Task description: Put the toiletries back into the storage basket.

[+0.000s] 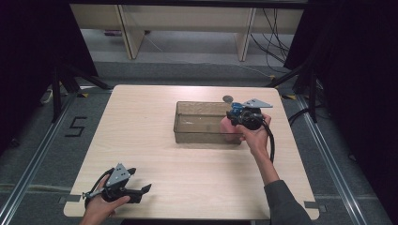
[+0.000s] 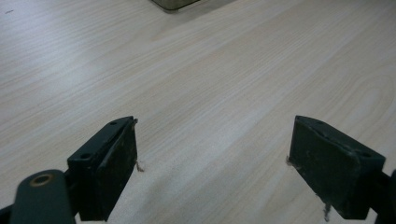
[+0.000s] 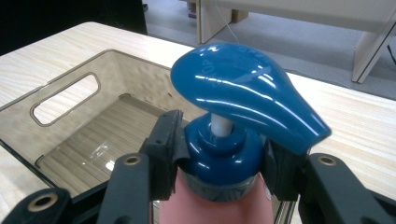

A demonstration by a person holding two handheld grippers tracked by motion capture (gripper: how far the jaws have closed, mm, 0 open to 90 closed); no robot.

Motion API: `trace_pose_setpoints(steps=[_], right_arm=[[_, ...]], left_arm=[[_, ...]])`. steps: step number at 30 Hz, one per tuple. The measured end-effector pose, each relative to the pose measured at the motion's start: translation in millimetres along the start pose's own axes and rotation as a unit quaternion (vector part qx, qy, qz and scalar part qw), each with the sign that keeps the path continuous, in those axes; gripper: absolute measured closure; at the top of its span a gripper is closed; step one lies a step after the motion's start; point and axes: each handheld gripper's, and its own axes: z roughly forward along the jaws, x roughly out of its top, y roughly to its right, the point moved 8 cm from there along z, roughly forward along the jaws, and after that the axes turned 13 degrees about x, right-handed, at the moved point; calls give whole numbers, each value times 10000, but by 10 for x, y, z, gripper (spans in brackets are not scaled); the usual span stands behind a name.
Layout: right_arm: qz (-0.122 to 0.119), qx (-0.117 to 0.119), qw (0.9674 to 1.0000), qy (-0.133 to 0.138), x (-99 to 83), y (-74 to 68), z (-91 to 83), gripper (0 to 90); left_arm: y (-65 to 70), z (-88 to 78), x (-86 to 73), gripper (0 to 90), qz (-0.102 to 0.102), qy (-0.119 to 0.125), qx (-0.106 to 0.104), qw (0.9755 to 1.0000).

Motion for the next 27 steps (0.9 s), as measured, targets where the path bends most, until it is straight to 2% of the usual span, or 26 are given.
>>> trace_pose_setpoints(steps=[4,5,6,11,12,13,14,15,16,18,19,20,21,22,23,24,25,27], right_arm=[[-44,-4,10000,12,-2,-7,9,537],[26,13,10000,-20,-10,-30,6,537],[-83,16,10000,-11,-4,-24,11,537],[-68,67,10000,13,-7,-18,9,536],[-169,16,9999,-8,-10,-15,10,535],[-169,16,9999,-8,-10,-15,10,535],[-207,2,9998,7,-9,-8,16,534],[-128,-5,9999,32,-17,-8,5,533],[-160,-6,9999,40,-15,-6,6,533],[-239,8,9997,13,-12,1,12,531],[-191,14,9998,28,-13,1,11,524],[-21,12,10000,35,-22,-16,7,499],[-34,74,9999,86,-15,-10,17,462],[-61,27,9999,115,-5,-2,1,419],[149,43,9998,96,-11,-32,-10,373],[114,55,9998,140,1,-19,-4,330],[252,30,9996,149,-4,-26,-19,303],[354,29,9991,223,7,-39,-49,279]], left_arm=[[4,-5,2,149,-9,8,-19,10000],[3,-7,4,149,-21,8,-11,10000],[2,-3,8,149,-42,32,-11,10000],[4,-2,1,149,-4,12,-22,10000],[6,2,5,149,2,23,-28,10000],[6,2,5,149,2,23,-28,10000],[4,1,3,149,11,9,-8,10000],[-12,-10,-11,149,116,-55,0,9999],[2,-1,-1,149,3,2,-1,10000],[5,6,6,149,-25,28,0,10000],[5,6,6,149,-25,28,0,10000],[3,-1,-6,149,69,-15,-28,10000],[16,2,-1,149,4,15,-33,10000],[5,-1,-5,149,64,-15,-30,10000],[8,6,4,149,10,26,-13,10000],[3,2,3,149,22,8,1,10000],[-12,-8,-10,149,135,-47,3,9999],[-16,-19,-16,149,147,-103,32,9998]])
